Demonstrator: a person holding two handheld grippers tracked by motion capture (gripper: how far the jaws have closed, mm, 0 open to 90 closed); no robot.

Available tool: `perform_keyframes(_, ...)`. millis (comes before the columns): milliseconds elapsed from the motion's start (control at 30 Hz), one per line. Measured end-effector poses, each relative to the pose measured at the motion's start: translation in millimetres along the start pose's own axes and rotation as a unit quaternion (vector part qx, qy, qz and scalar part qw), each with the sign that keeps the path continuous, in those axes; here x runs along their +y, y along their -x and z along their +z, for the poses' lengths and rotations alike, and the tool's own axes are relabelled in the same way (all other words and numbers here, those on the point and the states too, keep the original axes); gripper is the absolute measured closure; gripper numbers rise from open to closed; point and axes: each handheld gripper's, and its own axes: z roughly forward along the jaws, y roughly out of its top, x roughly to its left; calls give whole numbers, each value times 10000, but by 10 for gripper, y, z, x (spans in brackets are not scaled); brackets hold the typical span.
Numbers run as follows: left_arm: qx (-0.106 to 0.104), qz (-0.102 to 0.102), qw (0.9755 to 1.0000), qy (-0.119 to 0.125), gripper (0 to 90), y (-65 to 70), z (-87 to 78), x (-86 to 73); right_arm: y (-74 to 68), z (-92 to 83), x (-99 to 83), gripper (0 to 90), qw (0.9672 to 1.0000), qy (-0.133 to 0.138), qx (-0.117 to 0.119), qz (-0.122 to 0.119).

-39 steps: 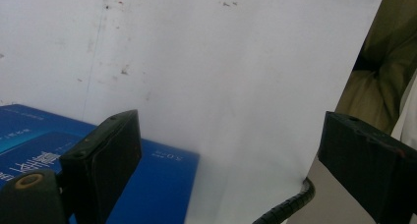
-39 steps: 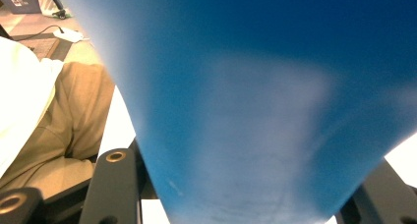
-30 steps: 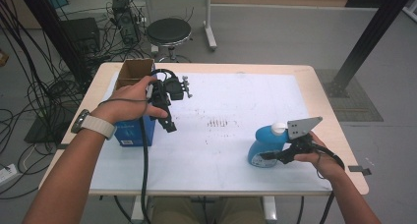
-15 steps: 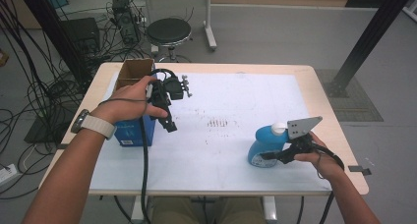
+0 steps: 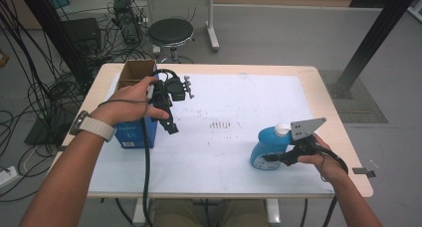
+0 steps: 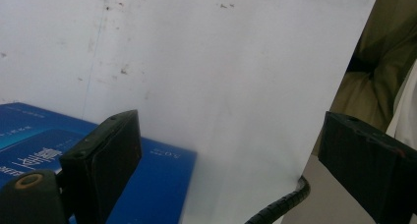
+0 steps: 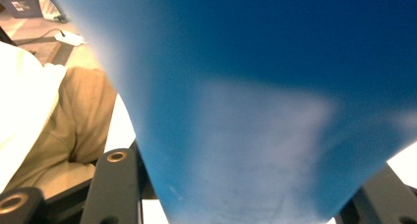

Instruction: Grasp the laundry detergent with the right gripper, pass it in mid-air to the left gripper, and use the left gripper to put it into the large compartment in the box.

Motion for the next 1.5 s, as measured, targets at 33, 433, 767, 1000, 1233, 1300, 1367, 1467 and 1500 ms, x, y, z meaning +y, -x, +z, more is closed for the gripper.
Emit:
perform_keyframes(33,-2,10,10000,0,99,5,-9,1,0,0,0,432,10000,0,0,0)
perform_keyframes(433,73,97,9999,66,98,105,-168,61,-71,-31,304,432,9999,-77,-37,-59)
perform_keyframes(767,168,179,9997,65,87,192,-312,95,-140,49,665,432,9997,-181,130,-83)
perform_keyframes(1000,196,270,9994,-4,87,253,-419,141,-149,186,951,432,9992,-301,185,-173)
perform_keyframes(1233,216,387,9990,-80,87,315,-499,181,-157,352,1152,432,9987,-366,294,-215)
perform_keyframes(1300,217,407,9989,-62,87,329,-519,180,-163,406,1208,432,9984,-401,297,-268)
perform_keyframes(1367,222,426,9988,-97,88,349,-540,181,-163,446,1253,432,9982,-416,314,-291)
perform_keyframes(1467,216,454,9987,-124,89,362,-563,185,-160,516,1324,432,9981,-379,360,-331)
perform_keyframes(1500,213,451,9987,-115,89,366,-567,185,-159,537,1344,432,9981,-380,370,-328)
